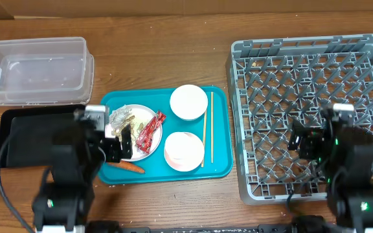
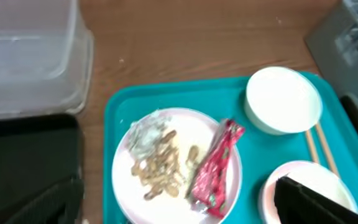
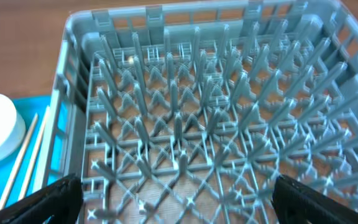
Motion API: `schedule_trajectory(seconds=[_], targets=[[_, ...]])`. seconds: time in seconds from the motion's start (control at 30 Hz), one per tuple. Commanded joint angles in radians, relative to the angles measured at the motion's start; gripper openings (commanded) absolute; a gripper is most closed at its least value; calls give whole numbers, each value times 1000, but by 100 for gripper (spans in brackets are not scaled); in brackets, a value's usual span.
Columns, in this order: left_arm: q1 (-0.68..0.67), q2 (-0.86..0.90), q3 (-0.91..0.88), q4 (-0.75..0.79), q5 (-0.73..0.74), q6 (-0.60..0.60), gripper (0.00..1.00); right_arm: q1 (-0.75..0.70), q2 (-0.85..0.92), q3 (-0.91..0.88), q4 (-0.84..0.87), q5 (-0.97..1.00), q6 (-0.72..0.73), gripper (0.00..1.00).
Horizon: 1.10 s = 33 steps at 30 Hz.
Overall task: Sort waste into correct bins and load items into the dishwasher
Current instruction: 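Move left gripper over the plate and grasp the red wrapper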
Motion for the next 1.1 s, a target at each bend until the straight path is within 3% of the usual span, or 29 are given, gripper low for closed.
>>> schedule_trajectory(seconds=[0.0,0.23,0.5,0.7,1.07], targets=[[4,152,227,-201,105,17,100,-1,128,171,-135,12,5,100],[4,287,380,-392,157,-21,100,-1,217,234,-210,-95,38,100],[4,369,378,-314,141,-41,100,-1,217,234,-241,-69,38,100],[-4,541,378,-273,113,-80,100,-1,218,234,-233,-64,38,100],[-154,834,378,-178,-54,-80,100,-1,218,234,-240,-43,38,100]])
